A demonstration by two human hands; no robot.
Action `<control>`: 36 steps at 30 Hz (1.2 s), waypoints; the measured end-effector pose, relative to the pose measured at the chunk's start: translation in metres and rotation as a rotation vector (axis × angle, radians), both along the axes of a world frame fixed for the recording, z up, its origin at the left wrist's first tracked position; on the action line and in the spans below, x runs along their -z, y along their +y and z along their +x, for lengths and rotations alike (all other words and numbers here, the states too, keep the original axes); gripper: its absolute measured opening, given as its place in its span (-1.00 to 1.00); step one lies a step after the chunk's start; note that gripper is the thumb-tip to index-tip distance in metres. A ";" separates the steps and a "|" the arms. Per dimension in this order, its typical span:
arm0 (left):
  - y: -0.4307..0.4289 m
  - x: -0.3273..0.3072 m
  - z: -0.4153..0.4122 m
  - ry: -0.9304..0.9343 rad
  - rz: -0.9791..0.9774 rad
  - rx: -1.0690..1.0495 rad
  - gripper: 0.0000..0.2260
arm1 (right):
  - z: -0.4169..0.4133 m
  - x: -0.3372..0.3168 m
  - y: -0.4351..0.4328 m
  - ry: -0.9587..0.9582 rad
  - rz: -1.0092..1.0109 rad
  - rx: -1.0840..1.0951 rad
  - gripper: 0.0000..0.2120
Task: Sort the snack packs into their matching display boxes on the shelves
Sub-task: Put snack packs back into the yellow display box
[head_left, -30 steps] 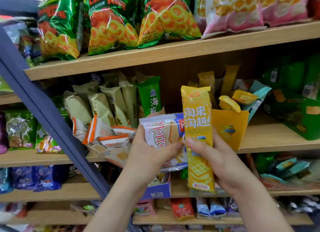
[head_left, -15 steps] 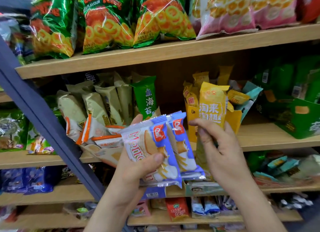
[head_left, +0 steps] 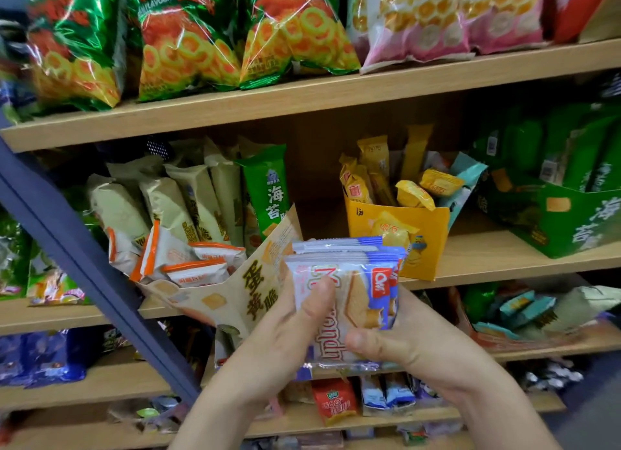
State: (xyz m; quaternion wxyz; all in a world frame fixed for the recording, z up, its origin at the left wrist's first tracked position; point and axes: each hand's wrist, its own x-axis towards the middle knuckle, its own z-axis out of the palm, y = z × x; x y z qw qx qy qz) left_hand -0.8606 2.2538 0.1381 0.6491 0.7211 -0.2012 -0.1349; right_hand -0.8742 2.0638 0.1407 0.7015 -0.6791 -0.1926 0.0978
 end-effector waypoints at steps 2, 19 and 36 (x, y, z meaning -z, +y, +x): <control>0.003 0.021 0.011 0.023 0.037 -0.104 -0.55 | -0.002 0.009 0.001 0.020 0.082 0.034 -0.32; -0.125 -0.046 0.057 -0.492 0.252 -0.234 -0.60 | -0.027 0.012 -0.111 0.007 0.256 0.329 -0.23; -0.077 -0.027 0.065 -0.439 0.512 -0.545 -0.47 | 0.002 0.012 -0.188 0.093 -0.046 0.075 -0.04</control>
